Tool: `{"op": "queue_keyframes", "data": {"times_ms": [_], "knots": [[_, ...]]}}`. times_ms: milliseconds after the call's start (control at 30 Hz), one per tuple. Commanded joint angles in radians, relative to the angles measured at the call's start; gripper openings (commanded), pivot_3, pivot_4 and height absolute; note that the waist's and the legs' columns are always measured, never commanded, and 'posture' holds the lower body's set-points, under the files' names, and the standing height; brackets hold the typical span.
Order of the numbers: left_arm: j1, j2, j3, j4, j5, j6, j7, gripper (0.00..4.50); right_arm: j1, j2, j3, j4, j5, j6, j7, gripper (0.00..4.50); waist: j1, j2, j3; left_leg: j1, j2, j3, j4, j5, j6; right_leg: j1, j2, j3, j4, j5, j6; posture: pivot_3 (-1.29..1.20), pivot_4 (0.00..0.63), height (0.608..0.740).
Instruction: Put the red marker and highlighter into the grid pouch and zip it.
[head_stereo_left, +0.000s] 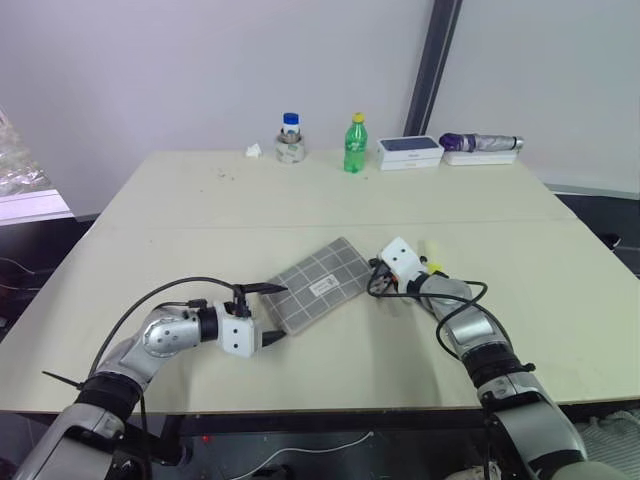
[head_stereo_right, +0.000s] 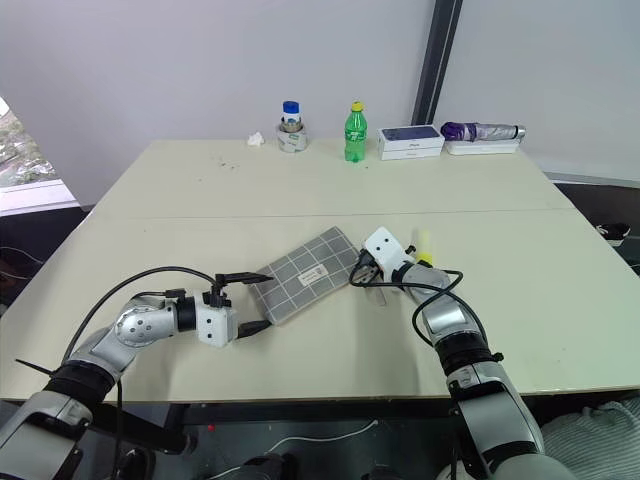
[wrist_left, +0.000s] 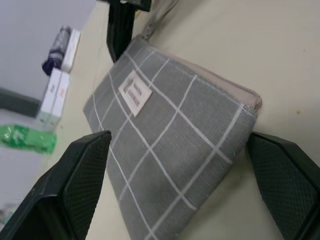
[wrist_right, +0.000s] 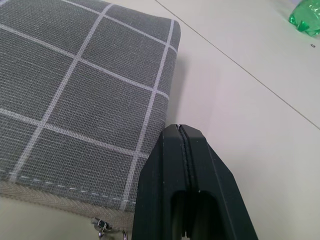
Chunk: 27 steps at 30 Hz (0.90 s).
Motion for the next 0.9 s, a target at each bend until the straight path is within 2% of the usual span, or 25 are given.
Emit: {"op": "queue_keyframes", "data": {"times_ms": [33,133,200,233,367,467,633,733,900], "knots": [[-0.004,-0.019,-0.054,0.071,0.134,0.01,0.056,4.5,-0.019,0.002,0.002,-0.028,-0.002,-0.018,0.001,0.02,0.003,0.0,0.0,0.0,0.0,0.0,0.0,0.0,0.0,0.0,0.0,0.0,0.0,0.0,0.0,0.0,0.15,0.74],[-0.021,-0.038,-0.057,0.09,0.15,0.022,0.087,4.5,-0.015,0.0,0.002,-0.033,-0.003,-0.018,0.003,0.02,0.005,0.0,0.0,0.001,0.0,-0.001,0.001,0.0,0.0,0.001,0.0,0.0,0.001,0.0,0.0,0.0,0.15,0.74],[-0.026,-0.04,-0.062,0.108,0.133,0.026,0.072,3.96,-0.018,-0.003,-0.001,-0.03,-0.002,-0.018,0.001,0.0,0.004,0.0,0.0,0.001,0.0,-0.001,0.001,0.0,0.0,0.001,0.0,-0.001,0.001,0.0,0.0,0.0,0.15,0.74],[-0.026,-0.038,-0.064,0.113,0.126,0.027,0.064,3.61,-0.018,-0.003,-0.002,-0.031,-0.002,-0.018,0.001,0.0,0.002,0.0,0.0,0.001,0.0,-0.001,0.001,0.0,0.0,0.001,0.0,0.0,0.001,0.0,0.0,0.0,0.15,0.74],[-0.019,-0.045,-0.055,0.132,0.067,0.052,0.033,1.44,-0.015,-0.005,-0.004,-0.037,-0.001,-0.017,-0.001,0.0,-0.001,0.0,0.0,0.001,0.0,-0.001,0.001,0.0,0.0,0.0,0.0,0.0,0.001,0.0,0.0,0.0,0.15,0.74],[-0.02,-0.045,-0.054,0.127,0.058,0.058,0.026,0.05,-0.013,-0.005,-0.004,-0.039,0.0,-0.017,-0.001,0.0,-0.002,0.003,-0.002,0.001,0.0,-0.001,0.001,0.0,0.0,0.001,0.0,0.0,0.001,0.0,0.0,0.0,0.15,0.74],[-0.018,-0.054,-0.041,0.104,0.034,0.063,0.031,0.05,0.009,-0.003,-0.019,-0.09,0.046,0.013,0.048,0.0,-0.002,0.004,-0.002,0.001,0.0,-0.001,0.0,0.0,0.0,0.001,0.0,0.0,0.001,0.0,0.0,0.0,0.15,0.74],[-0.005,-0.047,-0.027,0.083,0.006,0.065,0.028,0.0,0.021,-0.005,-0.057,-0.152,0.11,0.052,0.088,0.84,-0.002,0.004,-0.002,0.001,0.0,-0.001,0.0,0.0,0.0,0.001,0.0,0.0,0.001,0.0,0.0,0.0,0.15,0.74],[0.039,-0.044,0.021,0.024,-0.068,0.118,0.027,0.0,0.081,-0.047,-0.114,-0.344,0.214,0.232,0.143,3.39,-0.003,0.004,-0.002,0.0,0.001,-0.001,0.0,0.0,0.0,0.0,0.0,0.0,0.001,0.0,0.0,0.0,0.15,0.74]]}}
